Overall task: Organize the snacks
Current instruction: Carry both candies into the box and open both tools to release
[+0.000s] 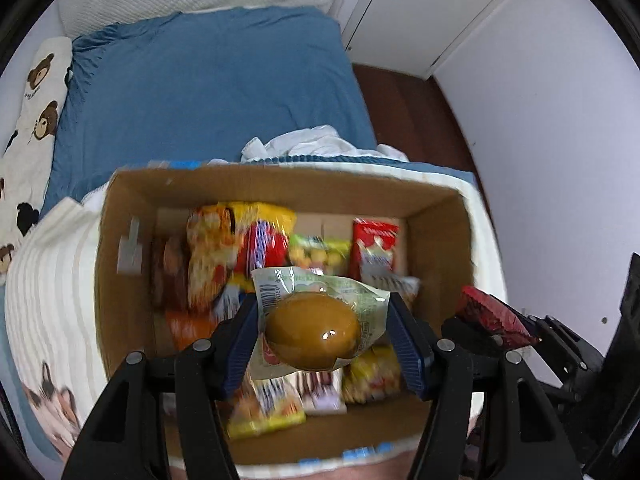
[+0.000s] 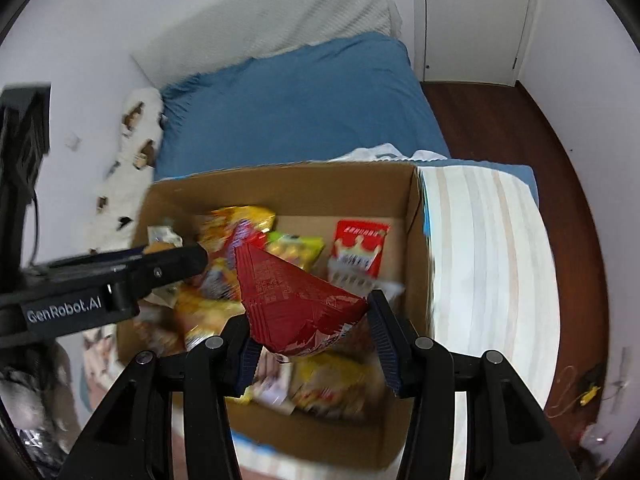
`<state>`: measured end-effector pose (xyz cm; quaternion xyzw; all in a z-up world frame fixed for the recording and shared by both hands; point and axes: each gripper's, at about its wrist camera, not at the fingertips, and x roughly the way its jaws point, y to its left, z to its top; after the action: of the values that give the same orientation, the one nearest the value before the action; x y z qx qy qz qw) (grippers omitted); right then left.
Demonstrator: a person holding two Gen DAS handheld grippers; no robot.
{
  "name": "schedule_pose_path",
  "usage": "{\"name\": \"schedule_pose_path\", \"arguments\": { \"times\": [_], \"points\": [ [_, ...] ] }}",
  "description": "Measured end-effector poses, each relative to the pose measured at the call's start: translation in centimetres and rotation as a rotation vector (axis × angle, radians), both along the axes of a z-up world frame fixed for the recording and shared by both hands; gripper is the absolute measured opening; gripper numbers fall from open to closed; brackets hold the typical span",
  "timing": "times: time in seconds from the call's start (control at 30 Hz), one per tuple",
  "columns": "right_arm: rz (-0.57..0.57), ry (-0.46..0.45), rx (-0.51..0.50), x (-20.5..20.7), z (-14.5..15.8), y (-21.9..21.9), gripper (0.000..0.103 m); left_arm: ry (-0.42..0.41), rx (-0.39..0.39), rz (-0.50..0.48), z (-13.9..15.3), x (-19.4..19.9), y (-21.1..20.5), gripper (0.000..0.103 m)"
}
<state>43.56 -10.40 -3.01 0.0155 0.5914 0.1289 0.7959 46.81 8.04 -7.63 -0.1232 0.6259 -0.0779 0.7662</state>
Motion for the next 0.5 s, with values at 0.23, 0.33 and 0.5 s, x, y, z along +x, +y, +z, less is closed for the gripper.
{"name": "schedule_pose_path", "arguments": {
  "times": [0.23,0.33,0.5],
  "points": [
    [-0.023,0.069,-0.070,5.4,-4.0,0.4,0.053,0.105,0.037,-0.028,-4.1,5.2,-0.6,0.061],
    [-0.027,0.119,-0.104,7.1,-5.3,0.4,0.071,0.155,0.043,-0.011,-5.2,6.3,-0.4,0.062],
    [-0.013,0.164,-0.100,8.1,-6.2,0.6,0.087,0.181,0.032,-0.023,-5.8,7.2,-0.3,0.089]
  ]
}}
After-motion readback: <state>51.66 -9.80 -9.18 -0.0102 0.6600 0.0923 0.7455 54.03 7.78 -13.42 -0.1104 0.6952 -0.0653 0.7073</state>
